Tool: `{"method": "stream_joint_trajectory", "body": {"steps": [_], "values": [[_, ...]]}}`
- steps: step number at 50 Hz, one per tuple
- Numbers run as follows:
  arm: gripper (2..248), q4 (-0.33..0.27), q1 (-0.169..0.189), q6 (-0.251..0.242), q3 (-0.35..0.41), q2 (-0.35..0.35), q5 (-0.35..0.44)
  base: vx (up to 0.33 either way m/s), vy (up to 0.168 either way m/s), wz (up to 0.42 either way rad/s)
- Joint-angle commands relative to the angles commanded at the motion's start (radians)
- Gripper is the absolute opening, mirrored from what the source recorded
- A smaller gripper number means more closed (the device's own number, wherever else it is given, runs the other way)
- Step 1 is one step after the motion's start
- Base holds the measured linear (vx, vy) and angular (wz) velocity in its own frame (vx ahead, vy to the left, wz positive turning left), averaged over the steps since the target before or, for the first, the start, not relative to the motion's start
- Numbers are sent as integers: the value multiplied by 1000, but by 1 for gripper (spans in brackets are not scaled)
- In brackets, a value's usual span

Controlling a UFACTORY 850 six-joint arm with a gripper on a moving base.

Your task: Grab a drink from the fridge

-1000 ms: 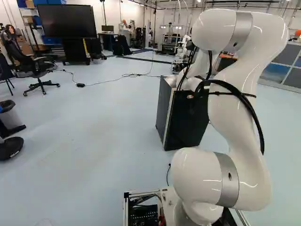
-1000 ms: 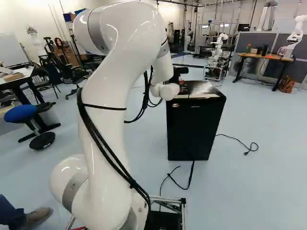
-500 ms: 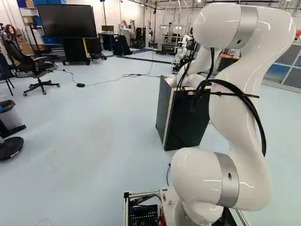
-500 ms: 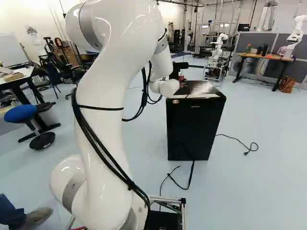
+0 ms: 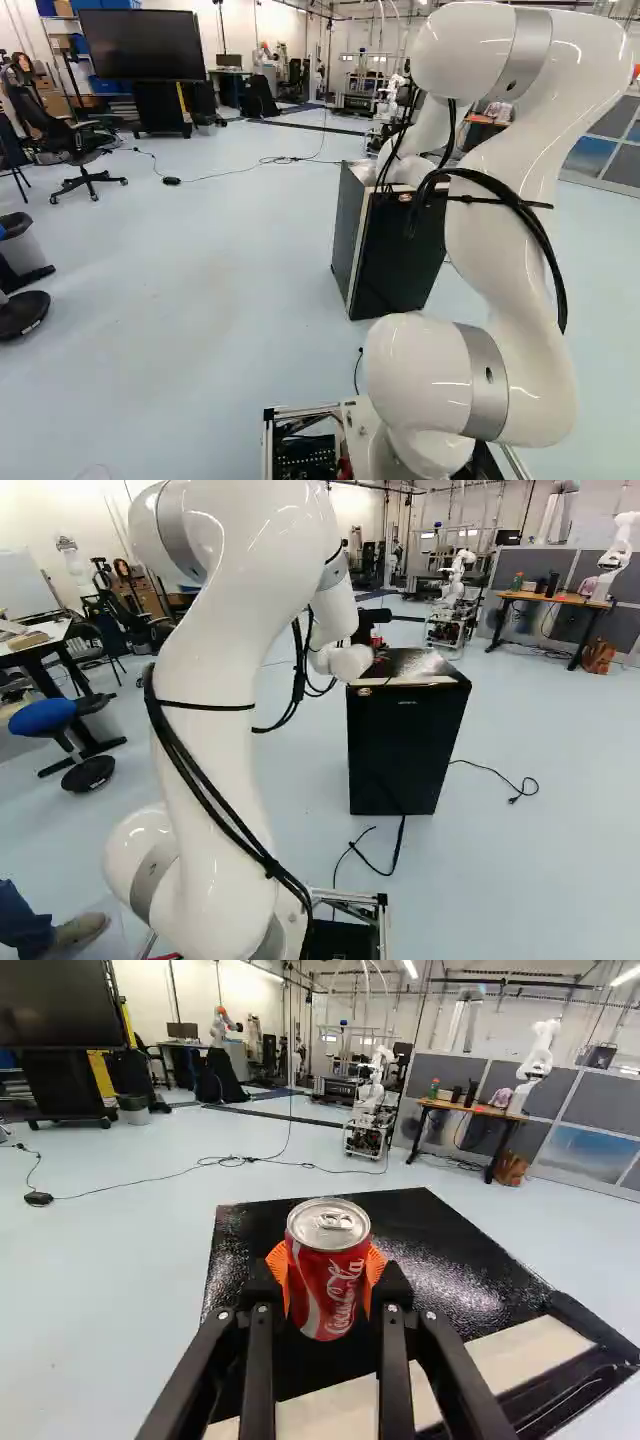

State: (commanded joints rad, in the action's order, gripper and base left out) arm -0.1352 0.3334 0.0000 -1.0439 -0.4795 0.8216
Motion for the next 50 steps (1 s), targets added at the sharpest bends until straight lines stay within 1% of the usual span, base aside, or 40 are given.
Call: {"method": "stream_joint_trajectory", "body": {"steps": [12, 25, 39, 50], "values": [[93, 5, -13, 0, 39, 31, 2, 0, 0, 0], [93, 14, -34, 0, 99, 78, 5, 0, 0, 0], [93, 26, -64, 0, 184, 146, 10, 0, 0, 0], [93, 38, -94, 0, 269, 213, 14, 0, 0, 0]]}}
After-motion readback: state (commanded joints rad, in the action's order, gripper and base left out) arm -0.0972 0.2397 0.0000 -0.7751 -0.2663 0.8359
